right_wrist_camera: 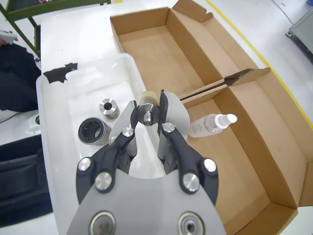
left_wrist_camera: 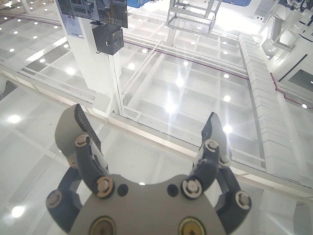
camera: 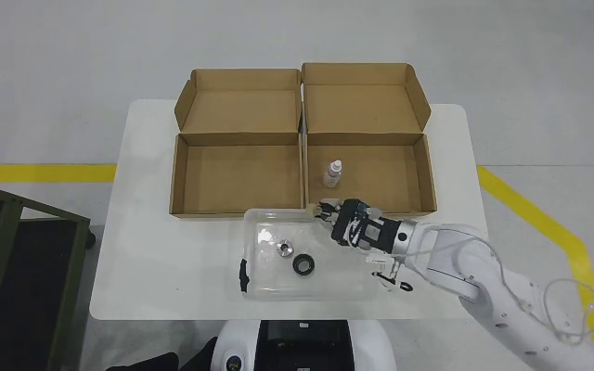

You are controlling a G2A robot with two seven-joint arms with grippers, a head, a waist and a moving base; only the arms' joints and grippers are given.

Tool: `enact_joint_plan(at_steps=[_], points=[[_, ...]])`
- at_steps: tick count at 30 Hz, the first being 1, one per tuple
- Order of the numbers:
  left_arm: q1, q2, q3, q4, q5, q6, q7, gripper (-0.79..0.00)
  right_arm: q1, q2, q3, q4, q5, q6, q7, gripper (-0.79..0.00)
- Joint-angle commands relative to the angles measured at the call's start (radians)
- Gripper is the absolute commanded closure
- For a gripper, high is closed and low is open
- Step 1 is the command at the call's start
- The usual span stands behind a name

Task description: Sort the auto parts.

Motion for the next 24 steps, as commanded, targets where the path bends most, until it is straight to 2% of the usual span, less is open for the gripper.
enact_joint_plan(at_steps=[1,17,24], points=[[0.0,0.0,0.0,0.0,0.0,0.0,0.0,-0.785,-0.007,-0.002,0.02,0.0,0.005,0.016,-0.048,0.0],[0.0,0.0,0.0,0.0,0.0,0.0,0.0,-0.785,-0.042,-0.01,0.194,-0.049,0.053,0.036,-0.245,0.0],[0.0,0.0,0.0,0.0,0.0,0.0,0.0,-0.785,-0.046,-0.018,0.261,-0.074,0.129,-0.005,-0.363,0.0]])
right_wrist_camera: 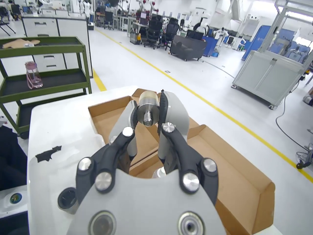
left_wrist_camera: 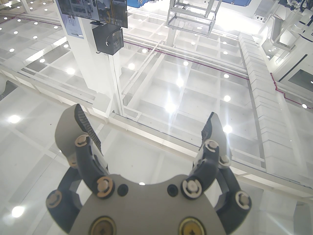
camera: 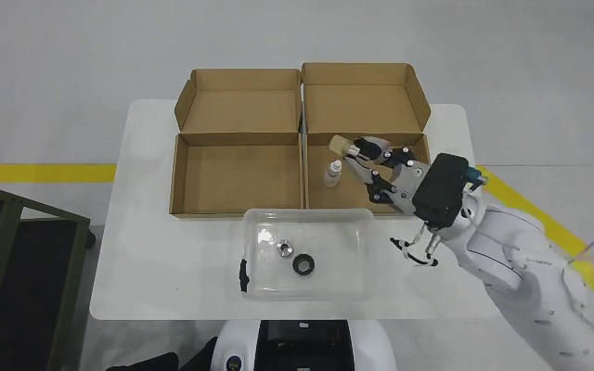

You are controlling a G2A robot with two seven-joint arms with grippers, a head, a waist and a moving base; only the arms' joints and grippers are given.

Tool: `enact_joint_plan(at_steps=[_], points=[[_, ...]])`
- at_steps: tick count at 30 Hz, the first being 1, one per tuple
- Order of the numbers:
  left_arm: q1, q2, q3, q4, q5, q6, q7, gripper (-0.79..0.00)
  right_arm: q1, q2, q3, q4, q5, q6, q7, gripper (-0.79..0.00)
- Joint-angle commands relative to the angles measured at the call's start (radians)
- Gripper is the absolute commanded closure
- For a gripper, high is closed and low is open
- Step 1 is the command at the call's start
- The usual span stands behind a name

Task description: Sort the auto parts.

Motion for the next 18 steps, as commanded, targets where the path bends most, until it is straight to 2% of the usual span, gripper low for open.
enact_joint_plan(at_steps=[1,11,18], points=[[0.0,0.0,0.0,0.0,0.0,0.0,0.0,-0.785,0.004,-0.002,0.013,-0.007,0.008,-0.015,-0.02,0.0],[0.0,0.0,0.0,0.0,0.0,0.0,0.0,-0.785,0.004,-0.014,0.058,-0.026,0.014,-0.034,-0.059,0.0],[0.0,0.0,0.0,0.0,0.0,0.0,0.0,-0.785,0.026,-0.023,0.048,-0.008,-0.002,-0.102,-0.047,0.0]])
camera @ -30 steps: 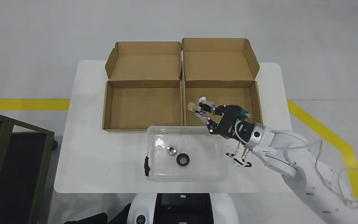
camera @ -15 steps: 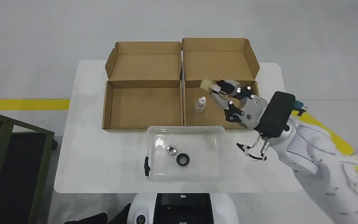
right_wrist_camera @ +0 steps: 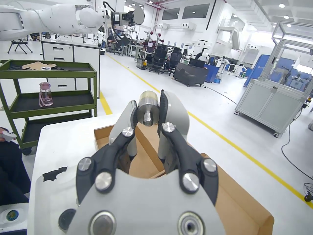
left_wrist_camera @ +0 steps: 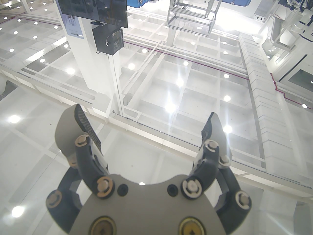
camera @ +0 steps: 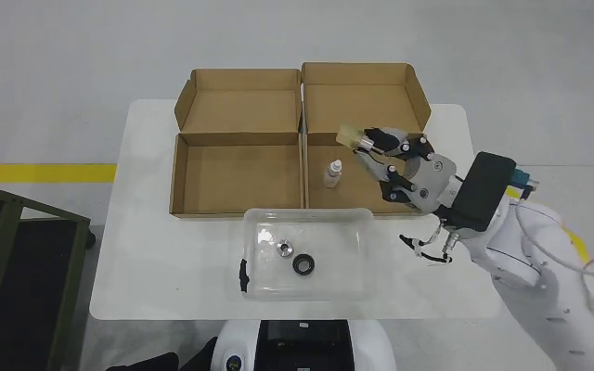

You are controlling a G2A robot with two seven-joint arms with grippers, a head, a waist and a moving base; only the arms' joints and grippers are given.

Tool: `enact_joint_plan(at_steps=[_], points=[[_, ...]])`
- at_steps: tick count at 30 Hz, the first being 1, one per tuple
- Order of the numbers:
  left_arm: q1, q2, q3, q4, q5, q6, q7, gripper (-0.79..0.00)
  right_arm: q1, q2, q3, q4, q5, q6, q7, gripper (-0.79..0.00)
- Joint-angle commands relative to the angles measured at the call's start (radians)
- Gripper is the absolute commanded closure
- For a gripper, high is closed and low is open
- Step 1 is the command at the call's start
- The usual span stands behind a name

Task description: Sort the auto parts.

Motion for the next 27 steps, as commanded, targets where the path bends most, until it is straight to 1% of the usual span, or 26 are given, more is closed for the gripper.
enact_joint_plan(at_steps=[1,5,10,16,21,27], points=[[0.0,0.0,0.0,0.0,0.0,0.0,0.0,-0.785,0.007,-0.003,-0.007,0.009,-0.005,-0.011,0.004,0.0],[0.0,0.0,0.0,0.0,0.0,0.0,0.0,-0.785,0.002,-0.009,-0.035,0.055,-0.003,-0.037,0.031,0.0],[0.0,0.0,0.0,0.0,0.0,0.0,0.0,-0.785,0.004,-0.015,-0.075,0.084,0.018,-0.09,0.117,0.0],[0.0,0.0,0.0,0.0,0.0,0.0,0.0,-0.785,-0.011,-0.019,-0.114,0.15,0.029,-0.121,0.242,0.0],[0.0,0.0,0.0,0.0,0.0,0.0,0.0,-0.785,-0.05,-0.014,-0.097,0.199,0.037,-0.122,0.325,0.0],[0.0,0.0,0.0,0.0,0.0,0.0,0.0,-0.785,-0.087,-0.005,-0.053,0.212,0.029,-0.124,0.415,0.0]])
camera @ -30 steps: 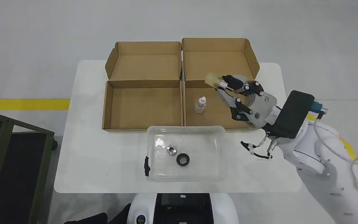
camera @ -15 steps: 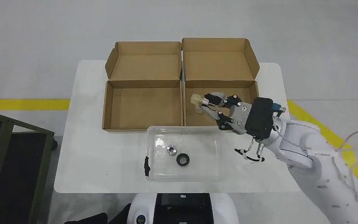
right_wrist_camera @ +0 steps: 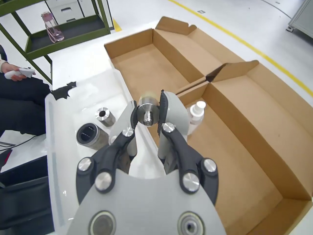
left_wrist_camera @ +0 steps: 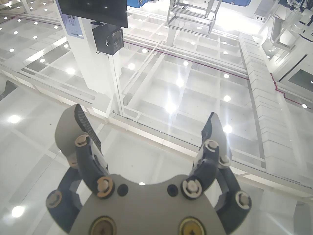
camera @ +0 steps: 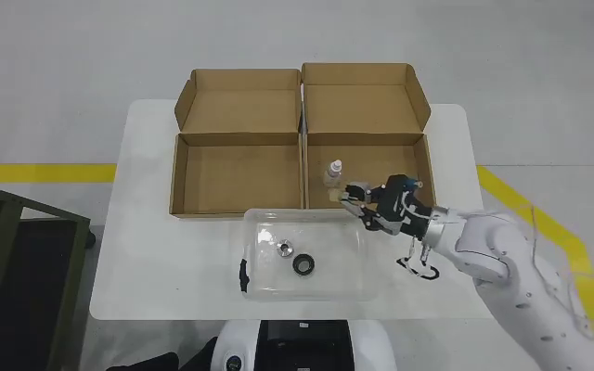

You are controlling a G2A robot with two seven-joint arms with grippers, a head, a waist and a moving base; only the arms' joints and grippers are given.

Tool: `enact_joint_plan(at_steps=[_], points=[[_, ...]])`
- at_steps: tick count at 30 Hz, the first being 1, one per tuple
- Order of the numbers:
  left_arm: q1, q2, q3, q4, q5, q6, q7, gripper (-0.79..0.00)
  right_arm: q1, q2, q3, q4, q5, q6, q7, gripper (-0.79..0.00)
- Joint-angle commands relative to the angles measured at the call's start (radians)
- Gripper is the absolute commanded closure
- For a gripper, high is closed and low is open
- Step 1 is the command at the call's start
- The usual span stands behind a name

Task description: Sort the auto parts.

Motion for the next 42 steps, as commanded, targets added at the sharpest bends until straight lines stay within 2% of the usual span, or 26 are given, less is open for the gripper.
enact_joint_plan(at_steps=[1,19,39,42], points=[[0.0,0.0,0.0,0.0,0.0,0.0,0.0,-0.785,-0.007,0.002,0.01,0.009,-0.002,-0.001,0.024,0.0],[0.0,0.0,0.0,0.0,0.0,0.0,0.0,-0.785,0.129,-0.029,-0.077,0.186,-0.111,0.053,0.132,0.0],[0.0,0.0,0.0,0.0,0.0,0.0,0.0,-0.785,0.299,-0.092,-0.23,0.384,-0.189,0.096,0.184,0.0],[0.0,0.0,0.0,0.0,0.0,0.0,0.0,-0.785,0.312,-0.1,-0.244,0.401,-0.199,0.104,0.186,-0.071]])
